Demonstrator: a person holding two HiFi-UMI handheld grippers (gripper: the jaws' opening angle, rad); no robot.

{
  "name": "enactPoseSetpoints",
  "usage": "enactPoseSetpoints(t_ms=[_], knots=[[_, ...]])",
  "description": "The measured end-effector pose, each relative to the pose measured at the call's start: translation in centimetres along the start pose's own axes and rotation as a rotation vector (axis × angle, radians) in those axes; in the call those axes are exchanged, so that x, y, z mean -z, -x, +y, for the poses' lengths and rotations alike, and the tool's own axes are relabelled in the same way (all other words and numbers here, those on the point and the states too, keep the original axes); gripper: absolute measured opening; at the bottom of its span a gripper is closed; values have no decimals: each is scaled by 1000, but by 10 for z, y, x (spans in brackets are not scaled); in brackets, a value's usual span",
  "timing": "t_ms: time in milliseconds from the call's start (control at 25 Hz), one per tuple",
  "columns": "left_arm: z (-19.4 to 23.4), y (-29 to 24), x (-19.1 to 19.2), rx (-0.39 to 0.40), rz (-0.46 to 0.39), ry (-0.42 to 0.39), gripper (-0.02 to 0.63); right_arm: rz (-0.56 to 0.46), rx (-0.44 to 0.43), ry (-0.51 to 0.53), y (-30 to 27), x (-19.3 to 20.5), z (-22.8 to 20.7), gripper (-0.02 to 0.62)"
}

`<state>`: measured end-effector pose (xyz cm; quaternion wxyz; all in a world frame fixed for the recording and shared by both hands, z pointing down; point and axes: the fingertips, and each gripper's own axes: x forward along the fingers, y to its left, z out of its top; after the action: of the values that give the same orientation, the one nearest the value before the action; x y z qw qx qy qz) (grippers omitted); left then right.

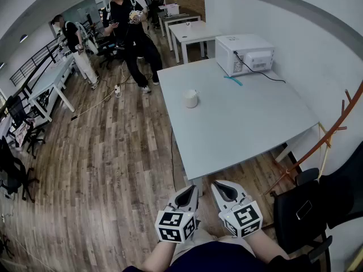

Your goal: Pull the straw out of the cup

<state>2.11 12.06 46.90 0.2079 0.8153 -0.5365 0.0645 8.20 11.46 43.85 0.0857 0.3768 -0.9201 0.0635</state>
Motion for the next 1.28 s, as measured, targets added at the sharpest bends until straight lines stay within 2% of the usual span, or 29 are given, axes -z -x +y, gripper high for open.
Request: enactPoseSetpoints(t_ms=[320,760,1040,1280], knots=[[-26,15,2,6,-16,-15,17,2,-16,12,26,3,9,29],[-31,27,5,-31,-29,-13,17,-10,-18,21,42,3,12,29],[-40,28,12,-29,-26,-2,17,-34,-3,-22,53,5,5,31],[-39,35,15,-36,-31,14,17,-35,-23,-40,53,6,10,31]])
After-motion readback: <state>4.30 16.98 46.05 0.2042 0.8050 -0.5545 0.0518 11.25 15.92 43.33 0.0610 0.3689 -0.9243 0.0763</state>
